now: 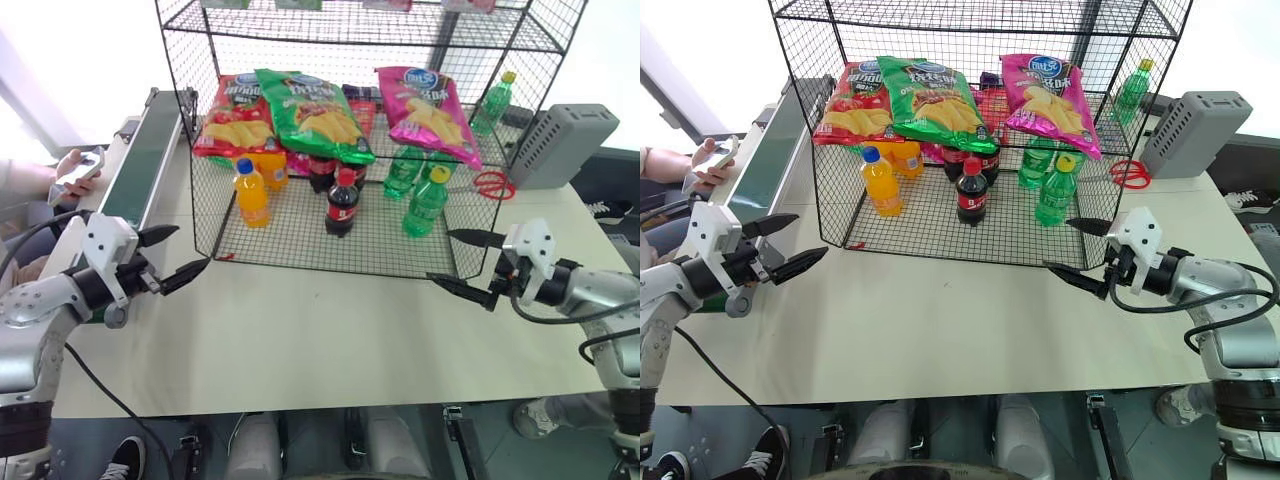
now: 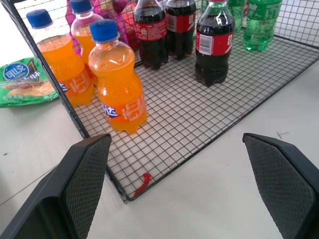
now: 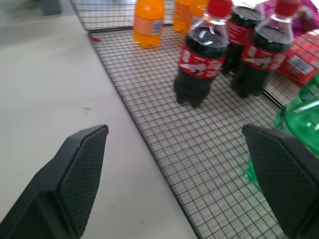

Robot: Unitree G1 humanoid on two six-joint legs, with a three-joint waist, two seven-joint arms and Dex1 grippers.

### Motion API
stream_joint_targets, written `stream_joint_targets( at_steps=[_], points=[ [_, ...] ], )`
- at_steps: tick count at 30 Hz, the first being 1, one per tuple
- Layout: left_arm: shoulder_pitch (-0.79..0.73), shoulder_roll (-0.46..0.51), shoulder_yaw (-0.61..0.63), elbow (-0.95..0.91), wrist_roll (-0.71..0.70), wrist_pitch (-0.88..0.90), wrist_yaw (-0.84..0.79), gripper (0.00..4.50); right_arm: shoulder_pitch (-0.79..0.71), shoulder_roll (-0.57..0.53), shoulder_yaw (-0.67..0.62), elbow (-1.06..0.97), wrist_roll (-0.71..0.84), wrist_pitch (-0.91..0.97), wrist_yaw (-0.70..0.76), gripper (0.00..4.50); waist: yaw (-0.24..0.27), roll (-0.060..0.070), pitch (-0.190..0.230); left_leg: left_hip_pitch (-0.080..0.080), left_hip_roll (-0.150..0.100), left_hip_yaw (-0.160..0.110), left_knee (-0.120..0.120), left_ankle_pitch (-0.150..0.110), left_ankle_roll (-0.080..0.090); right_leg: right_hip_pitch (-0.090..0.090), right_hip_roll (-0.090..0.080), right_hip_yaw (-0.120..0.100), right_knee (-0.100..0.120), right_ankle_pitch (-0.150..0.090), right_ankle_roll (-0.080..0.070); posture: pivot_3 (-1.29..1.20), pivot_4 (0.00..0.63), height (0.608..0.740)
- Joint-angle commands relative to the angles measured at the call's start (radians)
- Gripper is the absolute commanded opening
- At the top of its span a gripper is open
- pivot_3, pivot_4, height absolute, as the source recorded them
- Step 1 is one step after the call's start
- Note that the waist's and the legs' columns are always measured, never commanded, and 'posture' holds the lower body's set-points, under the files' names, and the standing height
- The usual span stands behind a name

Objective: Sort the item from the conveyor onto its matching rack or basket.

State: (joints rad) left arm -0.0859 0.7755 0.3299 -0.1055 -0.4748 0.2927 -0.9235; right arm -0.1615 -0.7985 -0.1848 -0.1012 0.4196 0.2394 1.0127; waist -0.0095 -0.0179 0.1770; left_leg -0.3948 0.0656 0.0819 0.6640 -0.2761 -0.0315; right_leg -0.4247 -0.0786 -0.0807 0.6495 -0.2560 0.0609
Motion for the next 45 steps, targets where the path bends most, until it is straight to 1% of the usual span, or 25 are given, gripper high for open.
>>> stream_joint_targets(
  at_steps=[1, 4, 6, 7, 8, 11, 15, 27, 42, 45],
  points=[
    [-0.009, 0.004, 0.012, -0.009, 0.008, -0.024, 0.005, 4.50, -0.015, 0.000, -0.004, -0.008, -0.003, -0.006, -0.003, 4.48, 0.000, 0.000, 0.000, 0.000, 0.000, 0.000, 0.000, 0.000, 0.000, 0.000, 0.000, 0.000, 0.000, 0.000, 0.000, 0.00, 0.150, 0.740],
    [-0.008, 0.002, 0.010, -0.009, 0.013, -0.028, 0.005, 4.50, -0.018, 0.005, -0.013, -0.011, 0.021, 0.008, -0.003, 4.48, -0.003, 0.000, 0.000, -0.001, 0.000, -0.001, 0.000, 0.000, 0.000, 0.001, -0.001, 0.000, 0.000, 0.000, 0.000, 0.00, 0.150, 0.740],
    [-0.007, 0.002, 0.011, -0.007, 0.015, -0.029, 0.006, 4.50, -0.023, 0.010, -0.027, 0.001, 0.028, 0.019, -0.017, 4.48, -0.010, 0.003, 0.002, -0.001, -0.003, -0.012, 0.000, 0.000, 0.000, 0.008, -0.005, -0.010, -0.001, 0.000, 0.001, 0.00, 0.150, 0.740],
    [-0.007, 0.003, 0.012, -0.005, 0.016, -0.033, 0.005, 4.50, -0.023, 0.010, -0.026, 0.005, 0.008, -0.011, -0.022, 4.48, -0.013, 0.003, 0.002, 0.000, -0.008, -0.029, 0.000, 0.001, -0.001, 0.016, -0.010, -0.023, -0.003, -0.002, 0.003, 0.00, 0.150, 0.740],
    [-0.009, 0.005, 0.014, -0.002, 0.017, -0.035, 0.003, 4.50, -0.025, 0.010, -0.024, 0.010, -0.002, -0.027, -0.021, 4.48, -0.008, 0.004, 0.002, 0.001, -0.013, -0.036, 0.000, 0.002, -0.002, 0.020, -0.014, -0.031, -0.002, -0.005, 0.005, 0.00, 0.150, 0.740],
    [-0.010, 0.007, 0.014, 0.005, 0.017, -0.040, -0.002, 4.50, -0.032, 0.008, -0.015, 0.012, -0.003, -0.007, -0.029, 4.48, 0.006, 0.005, 0.003, 0.000, -0.013, -0.031, 0.002, 0.002, -0.002, 0.019, -0.014, -0.028, -0.001, -0.005, 0.005, 0.00, 0.150, 0.740],
    [-0.016, 0.006, 0.010, 0.016, 0.018, -0.047, -0.006, 4.50, -0.034, 0.012, -0.012, 0.009, -0.013, -0.032, -0.034, 4.48, 0.015, 0.005, 0.003, 0.000, -0.013, -0.029, 0.001, 0.002, -0.002, 0.018, -0.014, -0.027, -0.002, -0.005, 0.005, 0.00, 0.150, 0.740],
    [-0.013, 0.005, 0.016, 0.026, 0.015, -0.052, -0.020, 4.50, -0.030, 0.015, -0.007, 0.023, -0.033, -0.079, -0.030, 4.48, 0.020, 0.005, 0.003, 0.000, -0.013, -0.028, 0.001, 0.002, -0.002, 0.018, -0.014, -0.026, -0.002, -0.005, 0.005, 0.00, 0.150, 0.740],
    [-0.018, -0.003, 0.012, 0.015, 0.014, -0.041, 0.000, 4.50, -0.054, 0.018, 0.013, 0.050, -0.059, -0.108, -0.025, 4.48, 0.021, 0.005, 0.003, 0.000, -0.013, -0.027, 0.001, 0.002, -0.002, 0.017, -0.014, -0.025, -0.002, -0.005, 0.005, 0.00, 0.150, 0.740],
    [-0.001, 0.001, 0.012, 0.001, 0.006, -0.032, -0.010, 4.50, -0.059, 0.017, 0.013, 0.053, -0.061, -0.107, -0.024, 4.48, 0.020, 0.005, 0.003, 0.000, -0.013, -0.027, 0.001, 0.002, -0.002, 0.017, -0.013, -0.025, -0.002, -0.005, 0.005, 0.00, 0.150, 0.740]
  ],
)
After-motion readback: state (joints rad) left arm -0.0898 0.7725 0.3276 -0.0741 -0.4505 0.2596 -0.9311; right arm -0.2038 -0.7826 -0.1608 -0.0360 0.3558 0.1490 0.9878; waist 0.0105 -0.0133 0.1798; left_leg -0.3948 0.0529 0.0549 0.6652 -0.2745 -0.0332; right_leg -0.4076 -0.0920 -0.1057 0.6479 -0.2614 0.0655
